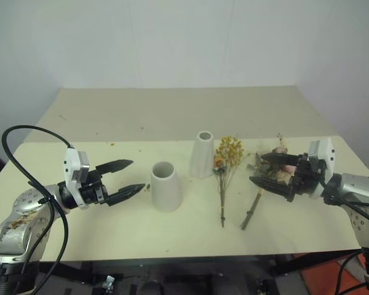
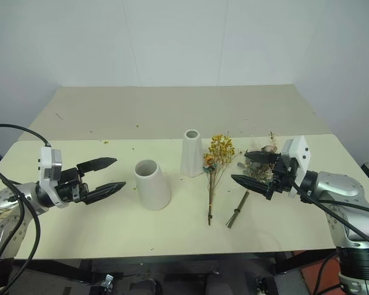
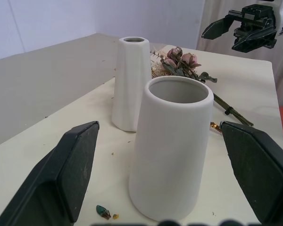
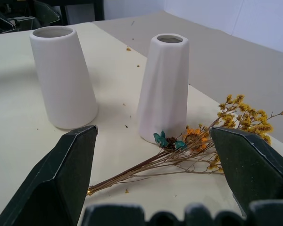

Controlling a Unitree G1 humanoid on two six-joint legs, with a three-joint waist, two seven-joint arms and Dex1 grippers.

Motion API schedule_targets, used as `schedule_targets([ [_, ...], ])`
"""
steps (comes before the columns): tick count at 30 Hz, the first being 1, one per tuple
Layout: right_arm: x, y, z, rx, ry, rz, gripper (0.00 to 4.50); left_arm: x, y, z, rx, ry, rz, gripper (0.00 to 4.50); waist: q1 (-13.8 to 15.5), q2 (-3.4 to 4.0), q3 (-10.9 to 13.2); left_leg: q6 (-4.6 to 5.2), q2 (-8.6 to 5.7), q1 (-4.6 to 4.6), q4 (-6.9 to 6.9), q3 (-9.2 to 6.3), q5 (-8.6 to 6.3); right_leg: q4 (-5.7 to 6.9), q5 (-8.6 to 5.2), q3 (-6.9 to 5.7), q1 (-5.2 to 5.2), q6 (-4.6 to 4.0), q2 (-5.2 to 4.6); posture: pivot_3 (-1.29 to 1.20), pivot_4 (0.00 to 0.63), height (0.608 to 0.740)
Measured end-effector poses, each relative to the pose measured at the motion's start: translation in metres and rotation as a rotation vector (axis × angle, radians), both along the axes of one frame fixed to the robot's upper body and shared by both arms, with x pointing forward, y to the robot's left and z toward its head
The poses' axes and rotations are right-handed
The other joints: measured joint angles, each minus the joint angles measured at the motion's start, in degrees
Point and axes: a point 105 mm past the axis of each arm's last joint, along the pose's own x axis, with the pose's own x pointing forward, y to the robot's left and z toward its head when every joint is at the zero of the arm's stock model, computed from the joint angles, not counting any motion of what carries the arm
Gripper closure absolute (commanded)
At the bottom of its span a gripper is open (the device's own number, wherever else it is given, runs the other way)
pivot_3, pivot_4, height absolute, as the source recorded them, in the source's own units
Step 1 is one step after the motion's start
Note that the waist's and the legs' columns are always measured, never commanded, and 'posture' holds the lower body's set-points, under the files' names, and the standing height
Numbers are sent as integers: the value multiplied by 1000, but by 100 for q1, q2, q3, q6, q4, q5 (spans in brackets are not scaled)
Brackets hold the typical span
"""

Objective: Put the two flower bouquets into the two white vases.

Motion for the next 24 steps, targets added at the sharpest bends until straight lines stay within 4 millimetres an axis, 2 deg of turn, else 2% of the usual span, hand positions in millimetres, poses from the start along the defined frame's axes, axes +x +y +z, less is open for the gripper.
schedule_targets([
  [13,0,0,-1,0,3,-4,0,0,0,1,3,-1,0,19,0,0,0,0,0,0,0,0,0,0,0,0,0,0,0,0,150,740],
  [24,1,-2,-3,1,6,-28,0,4,0,9,8,-26,-19,19,0,0,0,0,0,0,0,0,0,0,0,0,0,0,0,0,150,740],
])
